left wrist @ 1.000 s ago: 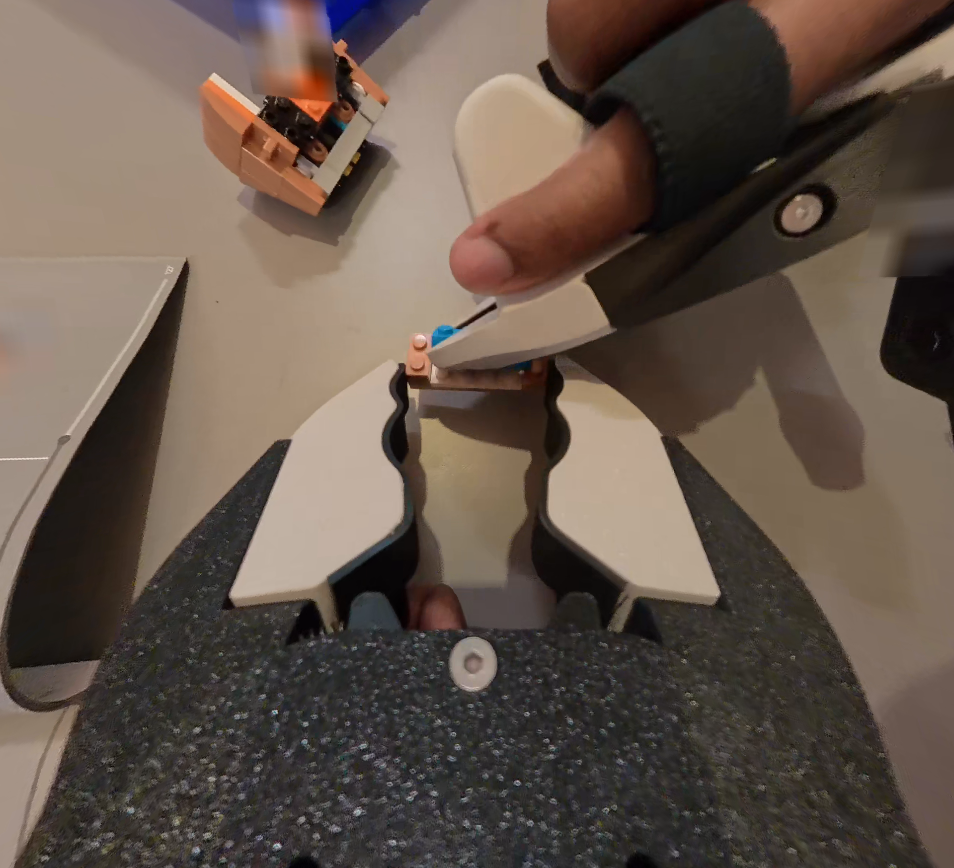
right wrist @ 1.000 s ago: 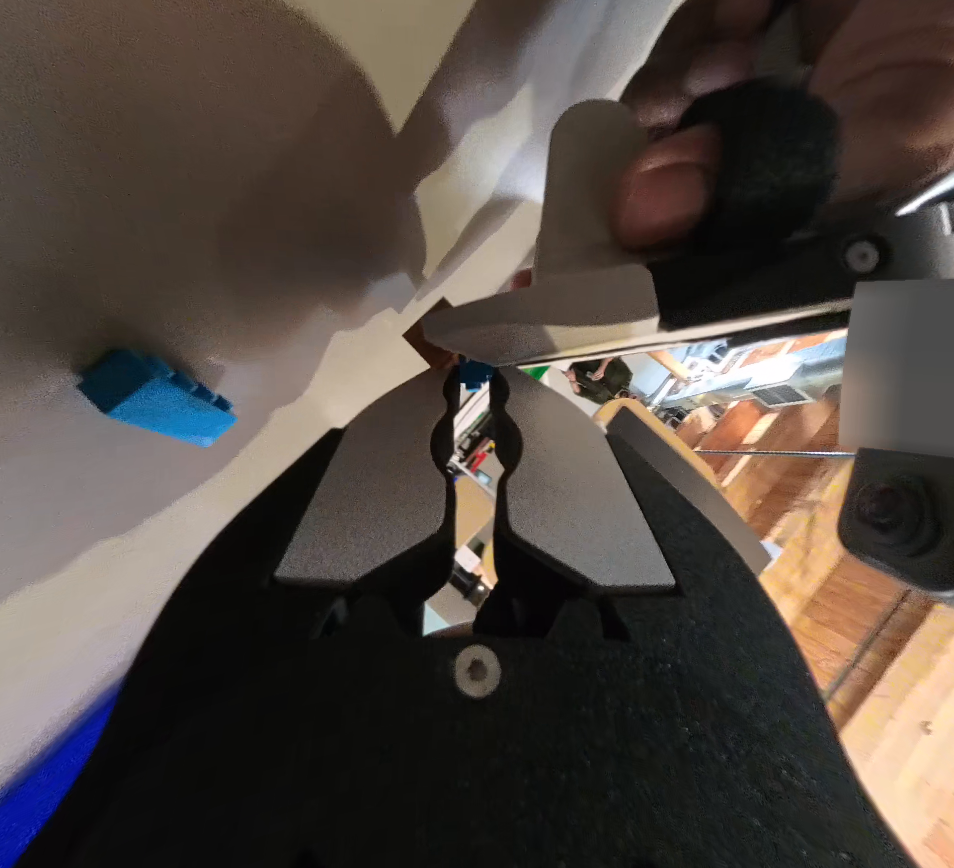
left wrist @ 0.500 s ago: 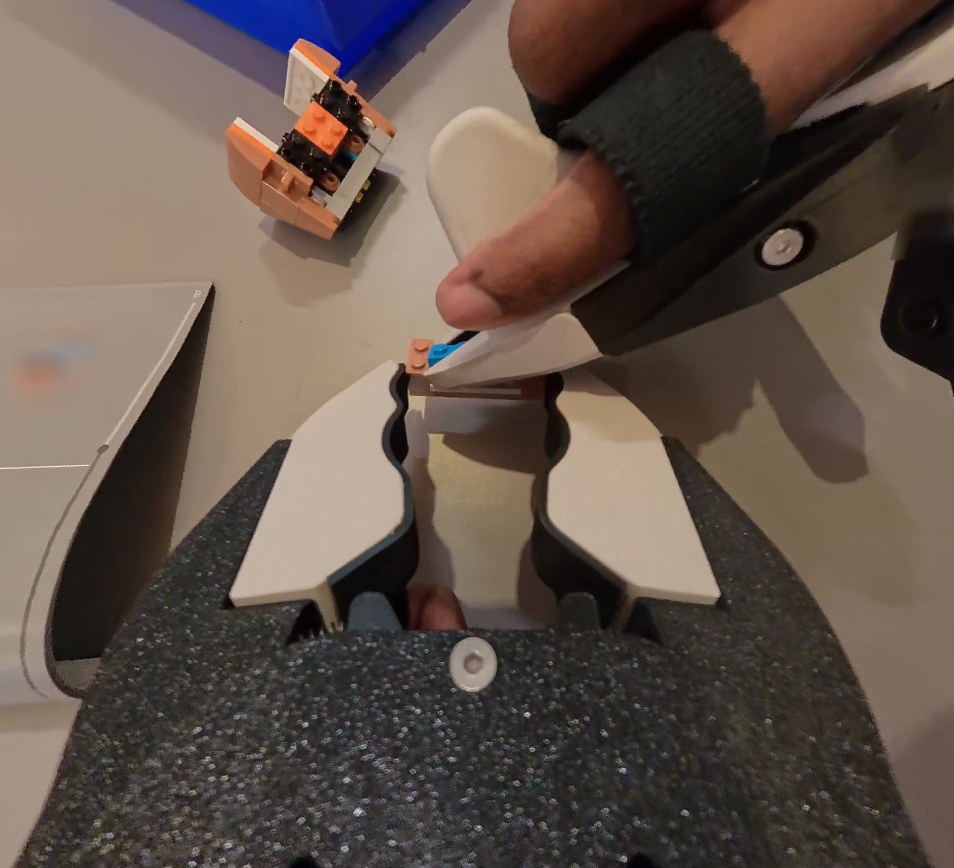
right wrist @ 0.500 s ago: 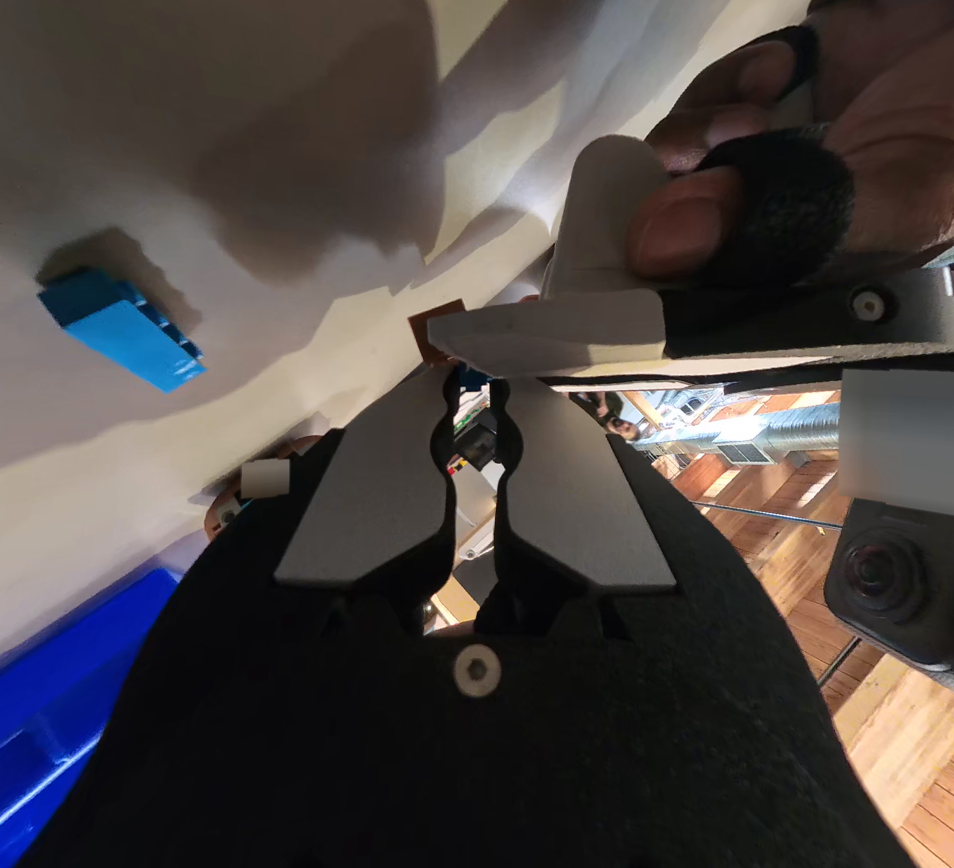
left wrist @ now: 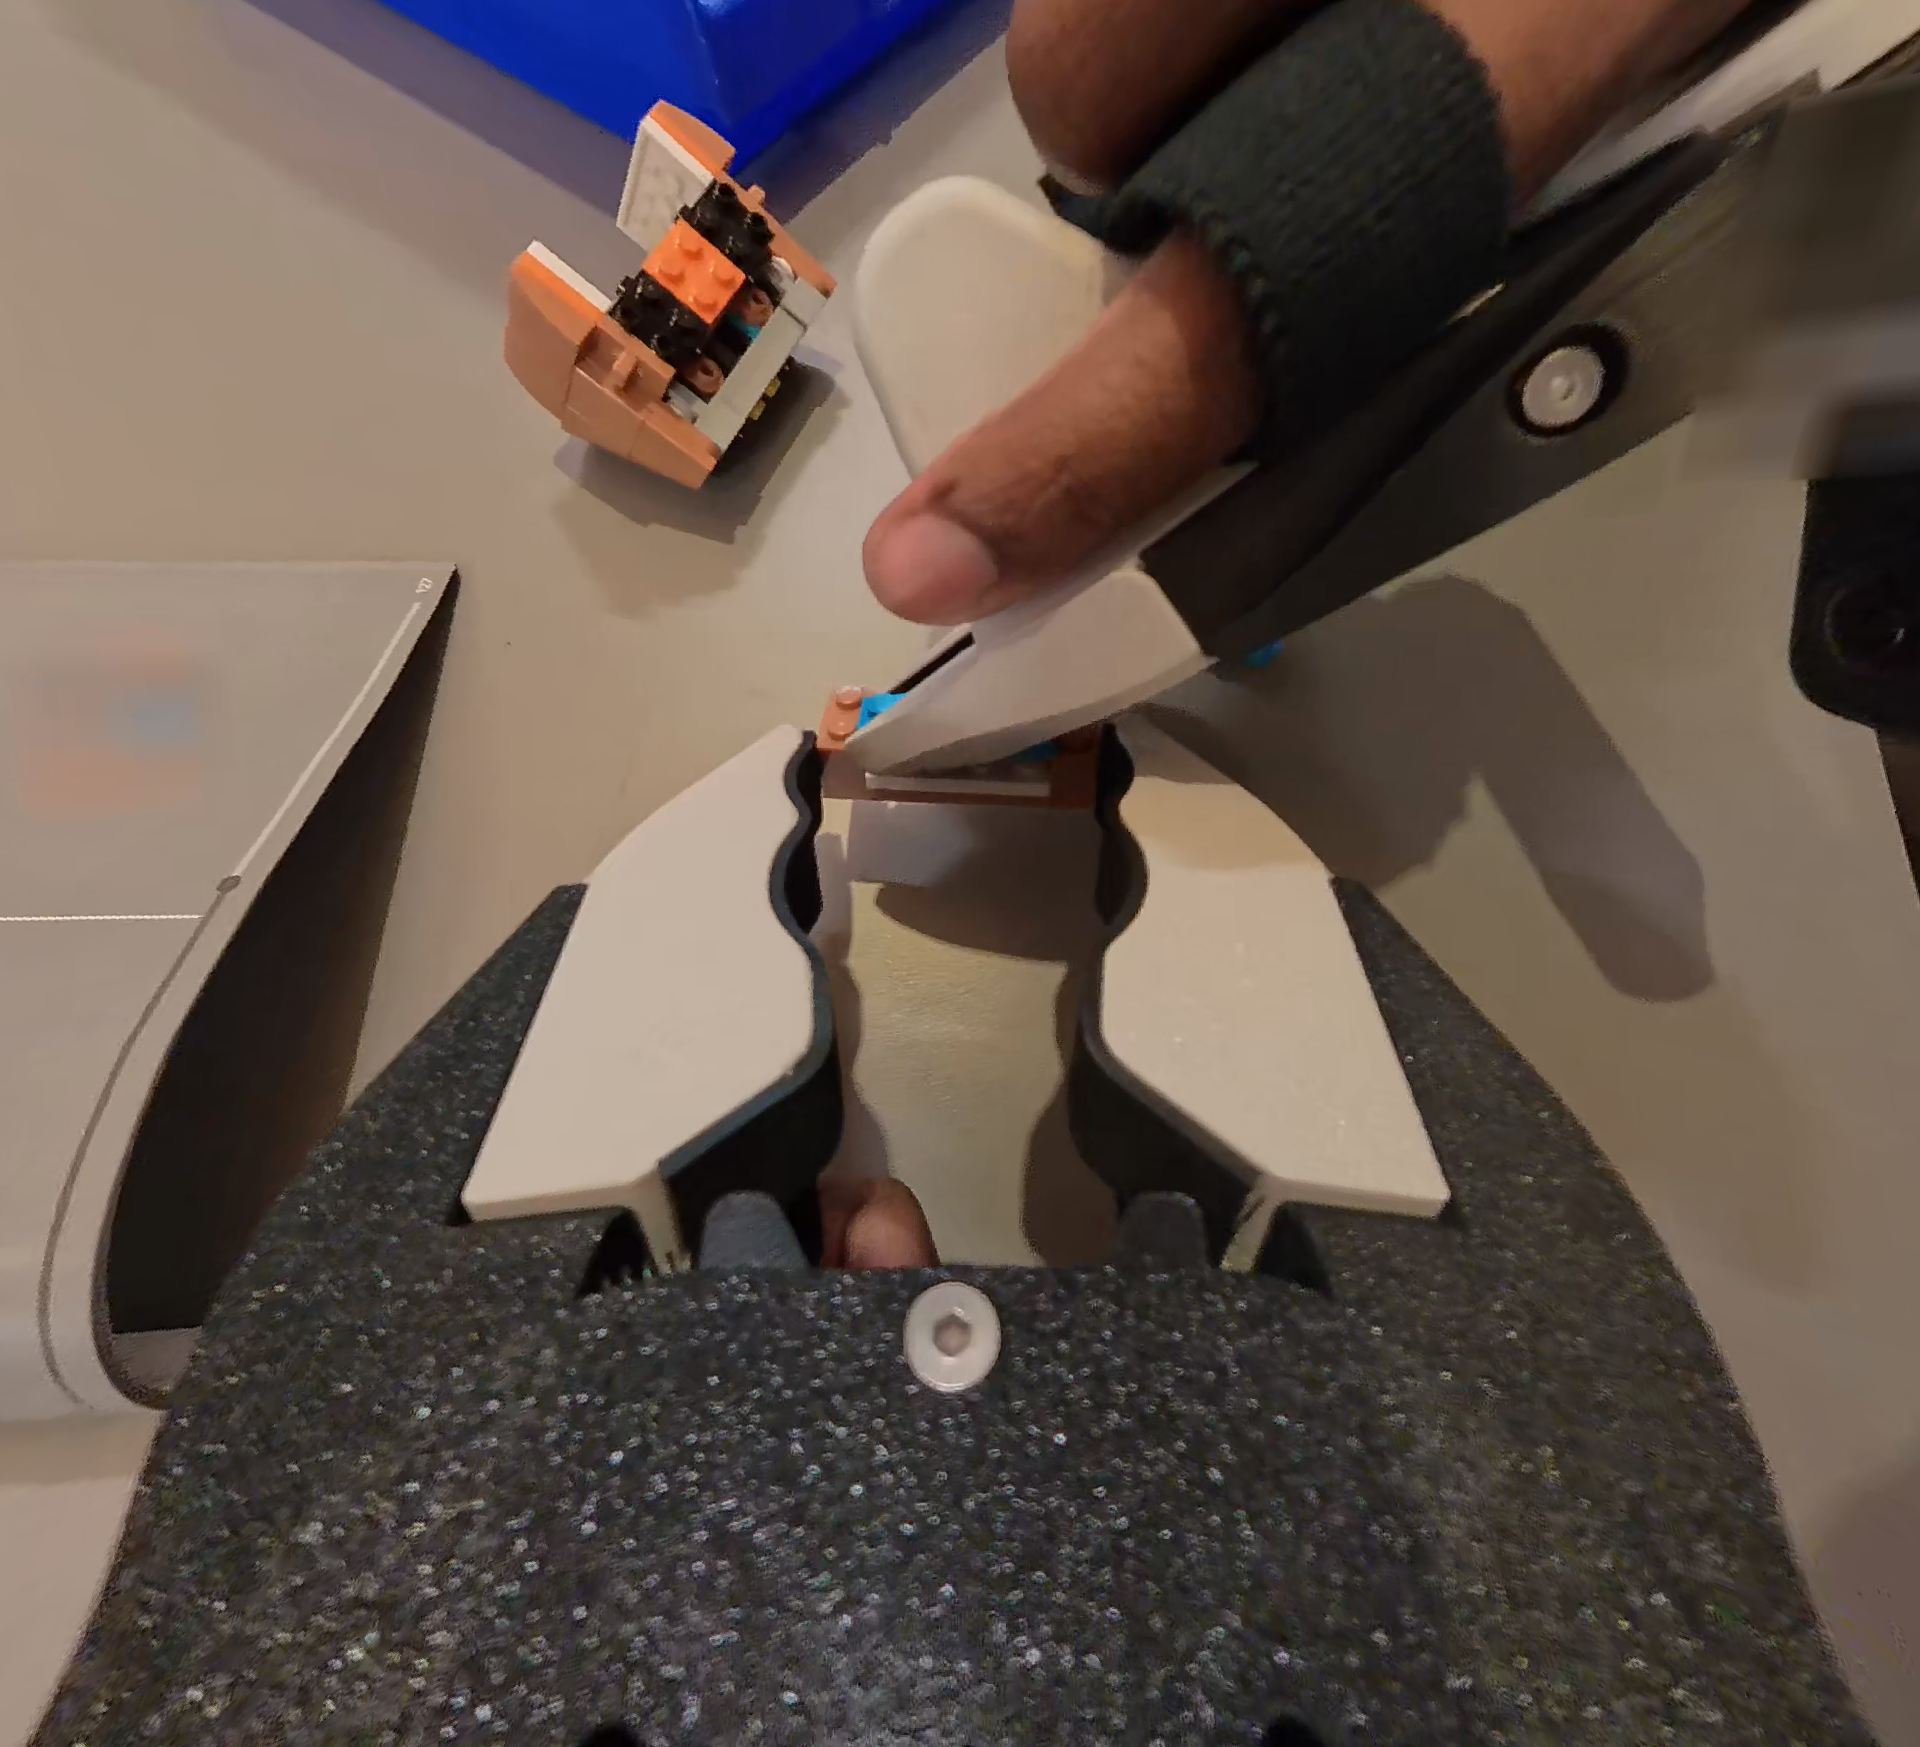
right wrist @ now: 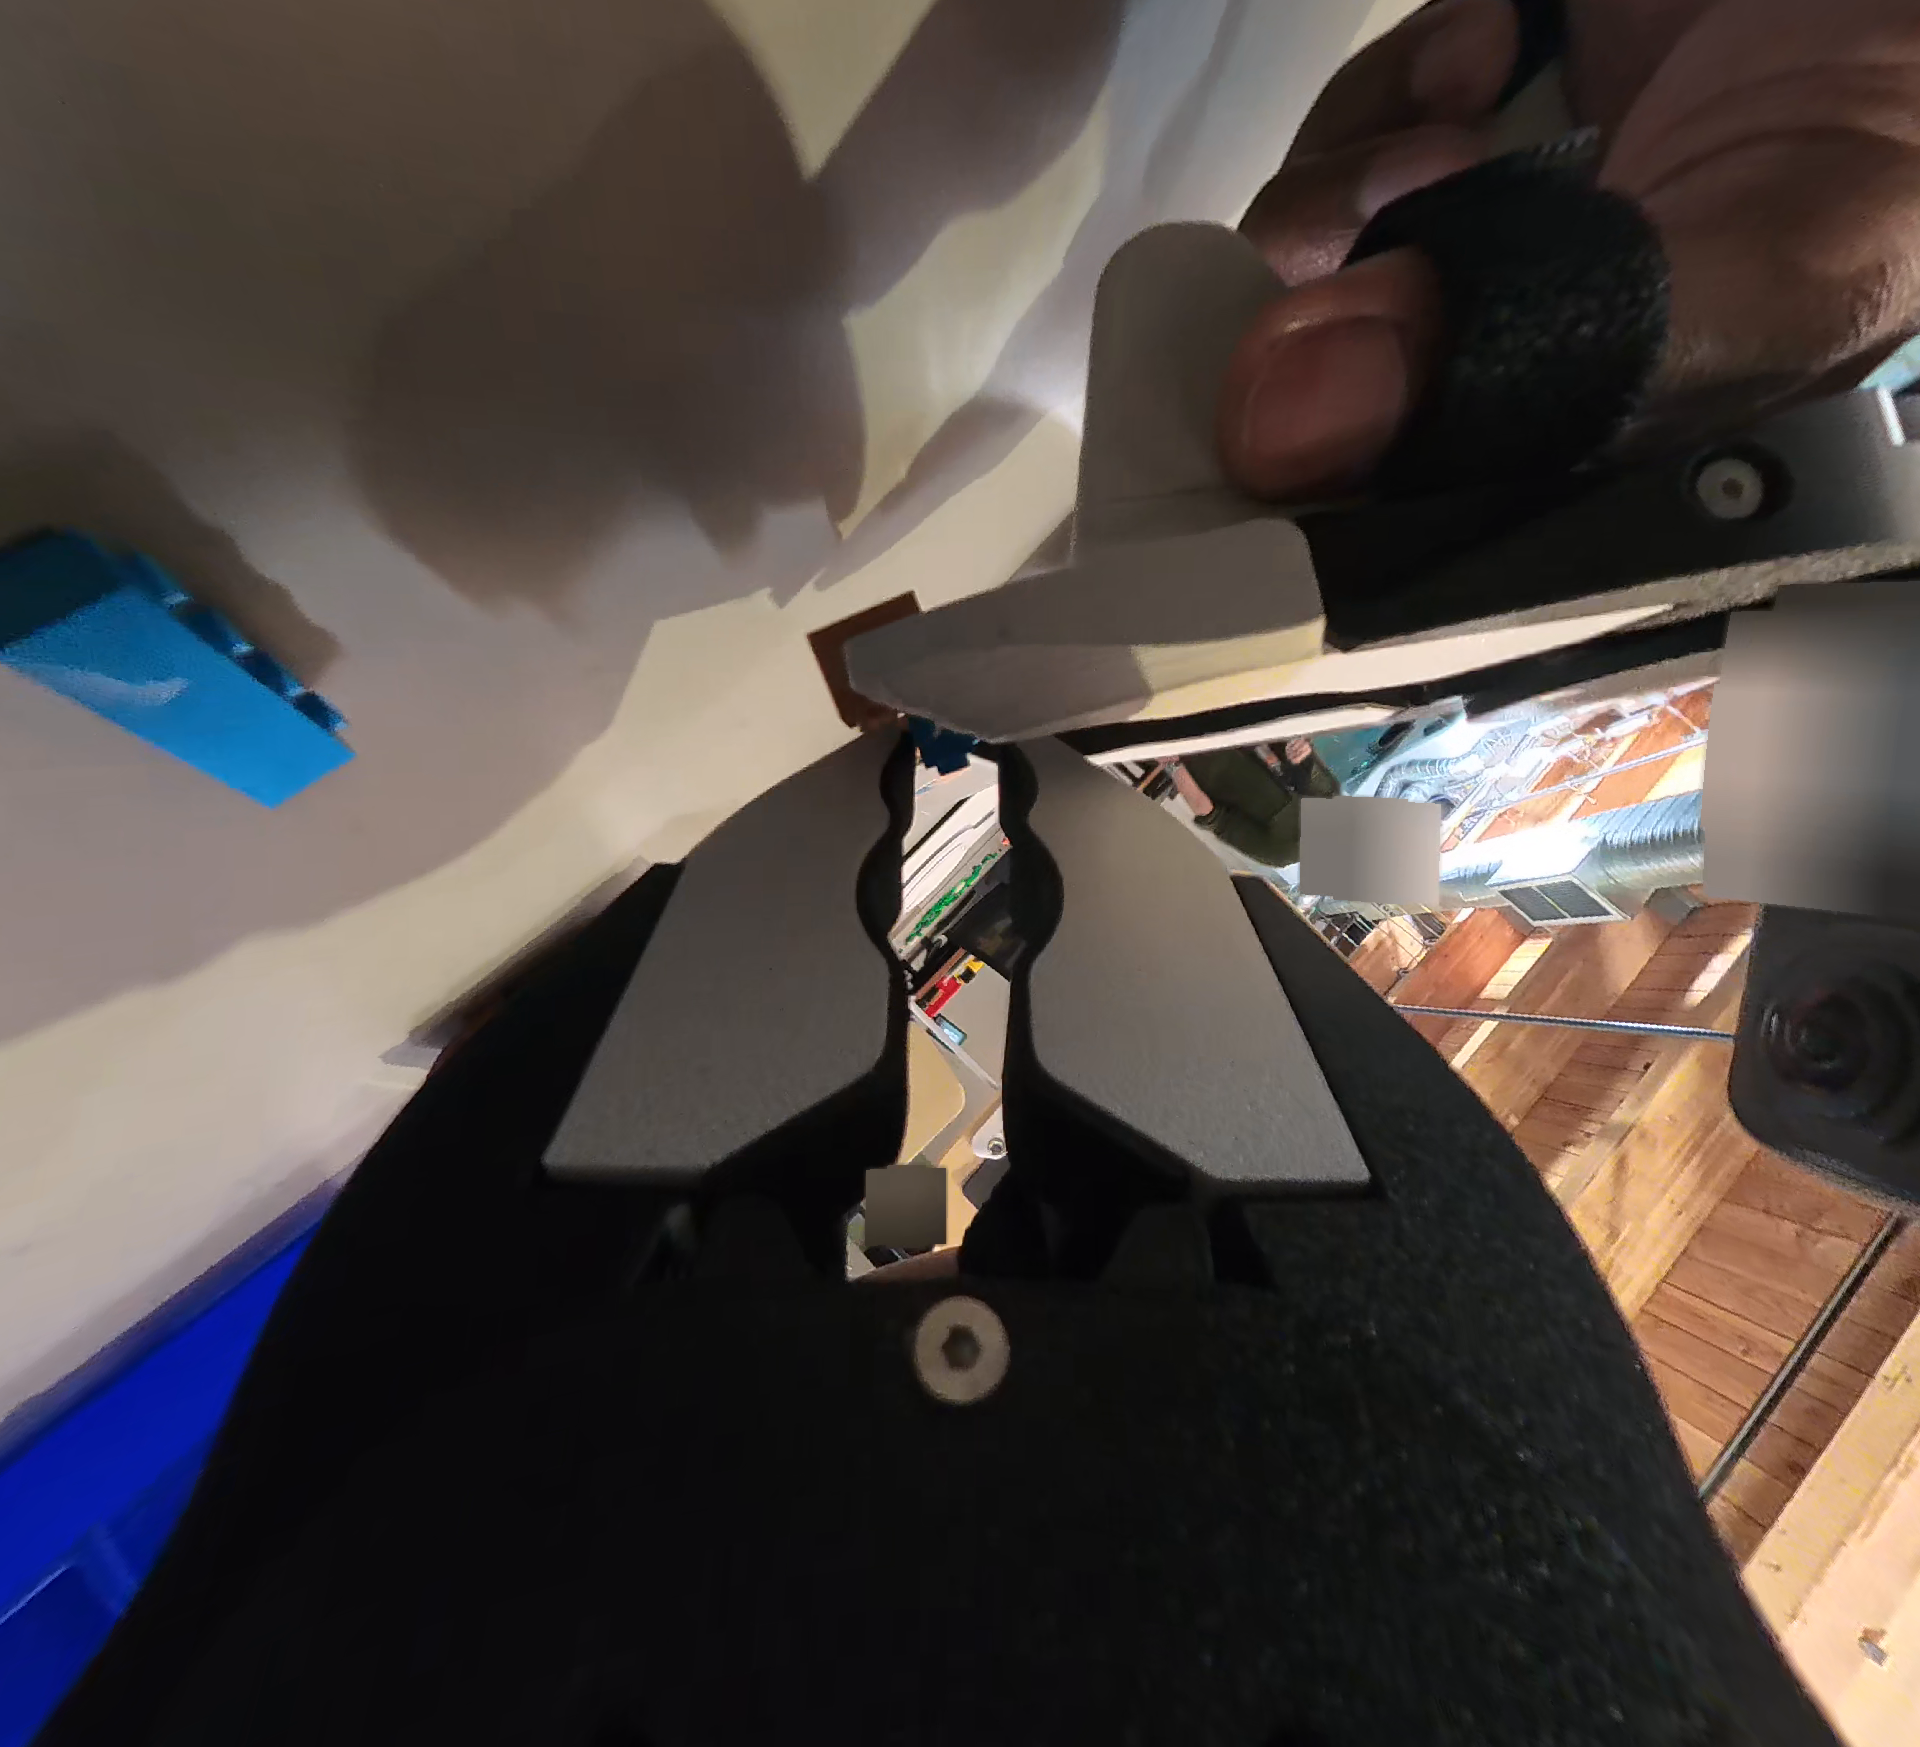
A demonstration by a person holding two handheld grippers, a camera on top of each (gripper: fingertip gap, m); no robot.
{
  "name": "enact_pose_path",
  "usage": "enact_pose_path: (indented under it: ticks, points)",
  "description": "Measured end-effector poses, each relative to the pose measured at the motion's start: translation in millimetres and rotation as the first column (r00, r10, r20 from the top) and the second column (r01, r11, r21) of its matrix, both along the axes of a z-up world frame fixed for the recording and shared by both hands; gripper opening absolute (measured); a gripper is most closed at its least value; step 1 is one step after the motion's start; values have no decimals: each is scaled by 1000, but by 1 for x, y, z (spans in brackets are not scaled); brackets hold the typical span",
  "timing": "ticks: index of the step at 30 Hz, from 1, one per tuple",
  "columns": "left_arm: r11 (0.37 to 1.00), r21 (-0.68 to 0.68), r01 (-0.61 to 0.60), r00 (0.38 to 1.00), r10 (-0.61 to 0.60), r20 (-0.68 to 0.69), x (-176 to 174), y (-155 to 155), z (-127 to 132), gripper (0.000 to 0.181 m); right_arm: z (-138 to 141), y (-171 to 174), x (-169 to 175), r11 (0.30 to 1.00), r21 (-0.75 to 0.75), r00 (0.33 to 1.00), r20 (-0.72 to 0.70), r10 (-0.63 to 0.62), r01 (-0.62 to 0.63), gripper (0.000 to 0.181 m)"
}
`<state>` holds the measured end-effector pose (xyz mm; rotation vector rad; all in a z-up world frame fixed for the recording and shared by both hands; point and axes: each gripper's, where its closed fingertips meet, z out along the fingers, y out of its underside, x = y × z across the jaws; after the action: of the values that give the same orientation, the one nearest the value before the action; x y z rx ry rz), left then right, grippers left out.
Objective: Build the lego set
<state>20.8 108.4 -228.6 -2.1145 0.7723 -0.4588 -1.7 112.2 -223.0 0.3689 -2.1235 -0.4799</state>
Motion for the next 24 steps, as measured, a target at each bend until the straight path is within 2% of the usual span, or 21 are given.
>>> enact_pose_path:
  ticks: [24]
  points:
    - [1000, 25, -18, 998, 16, 66, -3, 3, 9, 52, 14, 0, -7, 1000, 4, 1000, -16, -13, 13, 26]
